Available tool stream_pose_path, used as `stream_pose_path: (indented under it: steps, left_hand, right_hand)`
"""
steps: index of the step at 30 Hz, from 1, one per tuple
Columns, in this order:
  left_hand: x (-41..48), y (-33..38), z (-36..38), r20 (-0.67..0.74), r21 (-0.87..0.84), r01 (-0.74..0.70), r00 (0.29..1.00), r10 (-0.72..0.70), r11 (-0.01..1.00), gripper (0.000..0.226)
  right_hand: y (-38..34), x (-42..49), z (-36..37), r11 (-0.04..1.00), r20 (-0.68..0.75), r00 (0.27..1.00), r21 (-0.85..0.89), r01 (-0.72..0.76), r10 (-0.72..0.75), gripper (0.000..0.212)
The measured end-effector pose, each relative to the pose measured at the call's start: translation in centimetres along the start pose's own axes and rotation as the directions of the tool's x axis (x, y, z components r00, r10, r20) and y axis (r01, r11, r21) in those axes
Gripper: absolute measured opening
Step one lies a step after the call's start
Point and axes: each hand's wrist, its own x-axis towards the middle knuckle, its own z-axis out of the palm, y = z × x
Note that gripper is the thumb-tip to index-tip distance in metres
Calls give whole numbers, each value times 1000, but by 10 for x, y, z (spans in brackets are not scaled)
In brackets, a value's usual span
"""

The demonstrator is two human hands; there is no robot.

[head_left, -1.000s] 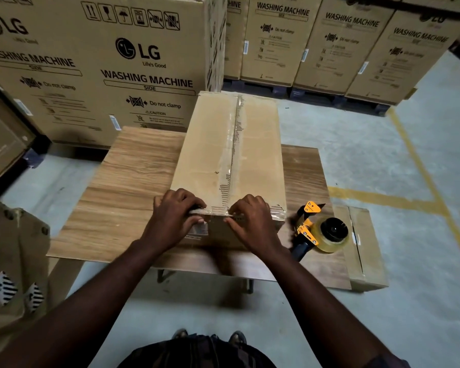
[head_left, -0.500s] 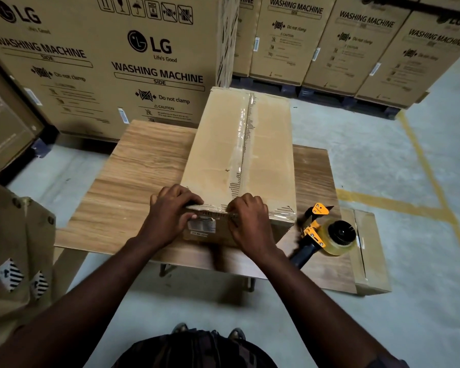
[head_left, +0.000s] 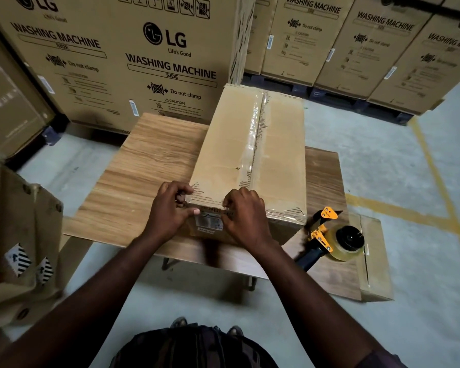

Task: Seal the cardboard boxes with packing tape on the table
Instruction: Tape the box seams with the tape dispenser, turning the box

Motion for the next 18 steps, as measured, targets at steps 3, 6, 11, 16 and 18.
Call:
stream_pose_path:
  steps: [3,6,11,16,18]
  left_hand:
    - [-3,0,3,4,-167,180,983,-182,969,51]
    - [-5,-1,6,-9,-252,258,963,-268,933,36]
    - [-20,0,12,-95,-325,290,937,-337,900,26]
    - [-34,7,22,-125,-393,298,920,-372,870,25]
    - [-40,6,26,-76,-326,344,919,-388,880,26]
  right_hand:
    - [-17,16,-1,992,43,998,117,46,-51,20]
    - [-30,24,8,990,73,992,104,95,-103,18]
    - [-26,20,15,993,63,994,84,83,-89,16]
    - [-41,30,15,989,84,991,113,94,-104,22]
    - [-50,32,20,988,77,988,90,126,-133,30]
